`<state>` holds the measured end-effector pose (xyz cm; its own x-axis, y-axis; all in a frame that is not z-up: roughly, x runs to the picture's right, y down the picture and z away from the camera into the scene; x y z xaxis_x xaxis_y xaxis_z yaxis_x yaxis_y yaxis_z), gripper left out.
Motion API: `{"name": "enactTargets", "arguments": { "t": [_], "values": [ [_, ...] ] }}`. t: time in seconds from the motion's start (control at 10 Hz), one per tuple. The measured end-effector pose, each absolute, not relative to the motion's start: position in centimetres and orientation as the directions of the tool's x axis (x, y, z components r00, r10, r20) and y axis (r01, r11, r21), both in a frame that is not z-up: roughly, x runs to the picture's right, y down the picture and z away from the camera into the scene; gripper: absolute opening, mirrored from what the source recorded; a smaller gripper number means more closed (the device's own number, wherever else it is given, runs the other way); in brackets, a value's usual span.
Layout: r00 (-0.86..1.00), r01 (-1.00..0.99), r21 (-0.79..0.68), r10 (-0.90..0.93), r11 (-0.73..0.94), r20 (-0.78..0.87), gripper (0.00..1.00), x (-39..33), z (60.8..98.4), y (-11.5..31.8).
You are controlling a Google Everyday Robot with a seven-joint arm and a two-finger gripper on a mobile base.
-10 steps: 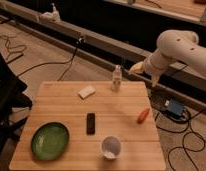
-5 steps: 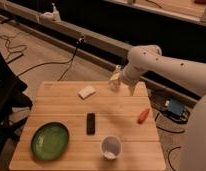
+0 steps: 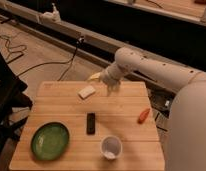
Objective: Place the white sponge in the ceramic cup
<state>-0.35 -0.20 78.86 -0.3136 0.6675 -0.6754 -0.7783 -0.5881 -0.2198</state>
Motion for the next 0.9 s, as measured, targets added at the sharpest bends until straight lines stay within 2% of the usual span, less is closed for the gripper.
{"name": "enactTargets", "arguments": {
  "t": [0.4, 0.9],
  "values": [
    [-0.316, -0.781, -0.215, 0.668, -0.587, -0.674, 0.78, -0.2, 78.9, -0.2],
    [-0.285, -0.744, -0.233, 0.613, -0.626, -0.737, 0.78, -3.3, 83.0, 0.3]
  ]
}}
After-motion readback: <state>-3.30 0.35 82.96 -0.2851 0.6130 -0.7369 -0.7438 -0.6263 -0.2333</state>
